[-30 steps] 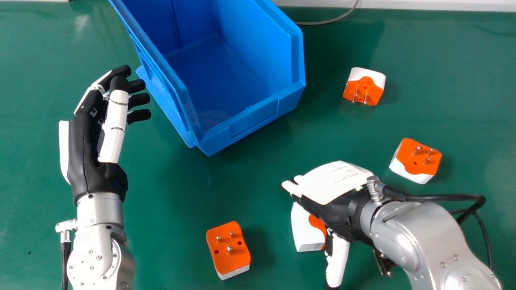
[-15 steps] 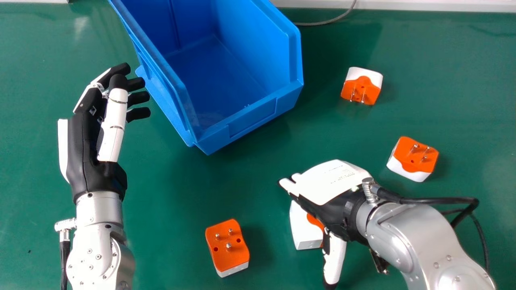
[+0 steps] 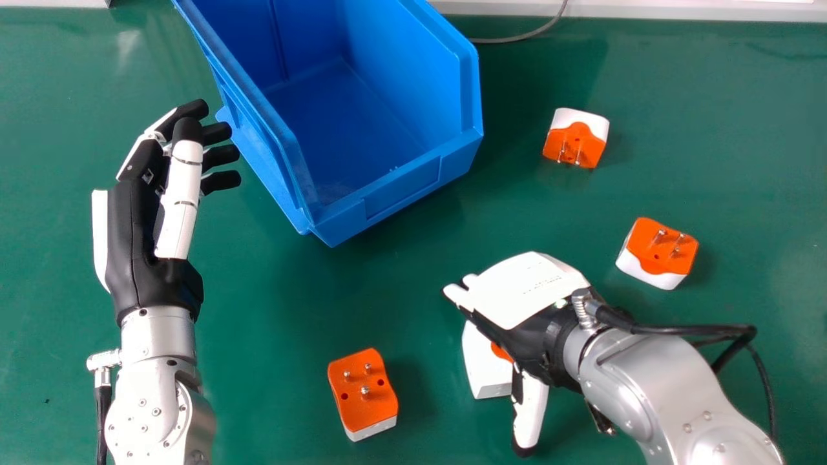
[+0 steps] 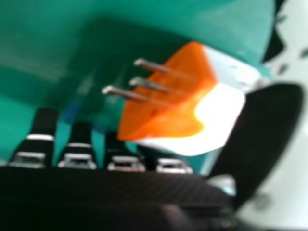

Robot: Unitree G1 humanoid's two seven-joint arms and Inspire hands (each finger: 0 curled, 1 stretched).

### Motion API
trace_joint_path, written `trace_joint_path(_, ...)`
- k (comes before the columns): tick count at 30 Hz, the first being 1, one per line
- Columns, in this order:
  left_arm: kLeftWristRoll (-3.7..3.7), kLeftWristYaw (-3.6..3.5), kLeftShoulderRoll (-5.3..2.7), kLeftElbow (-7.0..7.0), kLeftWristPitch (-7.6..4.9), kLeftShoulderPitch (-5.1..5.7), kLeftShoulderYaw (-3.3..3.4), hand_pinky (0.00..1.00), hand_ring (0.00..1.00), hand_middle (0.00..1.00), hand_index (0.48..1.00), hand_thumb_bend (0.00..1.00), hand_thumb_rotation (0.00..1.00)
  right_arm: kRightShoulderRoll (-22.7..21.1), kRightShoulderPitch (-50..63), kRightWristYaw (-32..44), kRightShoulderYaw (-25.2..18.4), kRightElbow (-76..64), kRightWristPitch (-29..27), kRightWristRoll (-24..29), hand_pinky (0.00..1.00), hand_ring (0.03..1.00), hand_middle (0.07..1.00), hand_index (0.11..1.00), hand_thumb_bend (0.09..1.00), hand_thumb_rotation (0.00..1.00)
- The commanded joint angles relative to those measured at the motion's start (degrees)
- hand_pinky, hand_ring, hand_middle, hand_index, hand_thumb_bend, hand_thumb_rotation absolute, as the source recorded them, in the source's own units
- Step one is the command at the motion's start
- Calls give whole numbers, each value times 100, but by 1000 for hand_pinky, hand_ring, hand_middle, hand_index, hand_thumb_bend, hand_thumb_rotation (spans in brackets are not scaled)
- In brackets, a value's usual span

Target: Pick all objects and put in blue box

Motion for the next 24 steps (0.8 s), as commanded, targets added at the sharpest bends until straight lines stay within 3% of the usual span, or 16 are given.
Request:
trace_joint_path(1,31,-15,57,1,-94,-60,19,603,657,688,727,541,681,-15,43,-147,60,93,-90,1,829,941,975,967,948,261)
trace_joint_path(6,-40,-43,51,19,-79,-68,37,603,655,685,725,539,677,74,164,-529,-29,140,-104,210,767,879,926,920,923,268)
trace_joint_path(10,-36,-48,68,39,-95,-71,34,603,655,685,725,539,677,54,191,-892,-29,215,-246,321,767,879,926,920,923,268)
trace_joint_path(11,-23,-44,75,43,-100,-71,30,603,654,685,725,538,672,60,190,-941,-32,239,-260,347,684,789,852,876,891,240)
trace_joint_path(14,-18,-14,70,68,-104,-84,42,603,654,685,725,538,672,83,180,-1051,-28,316,-276,435,684,789,852,876,891,240)
trace_joint_path(15,-27,-6,62,74,-108,-89,47,603,654,684,725,536,669,88,175,-1073,-27,343,-283,466,583,685,777,840,823,191)
trace_joint_path(19,-37,0,47,18,-77,-80,31,603,654,684,725,536,669,99,164,-1318,-31,451,-369,603,583,685,777,840,823,191)
trace_joint_path(20,-32,6,45,8,-79,-78,26,603,652,682,723,538,665,96,172,-1411,-42,462,-397,651,500,599,717,812,770,153)
trace_joint_path(24,-79,-23,43,21,-83,-85,34,603,652,682,723,538,665,56,207,-1680,-83,485,-500,830,500,599,717,812,770,153)
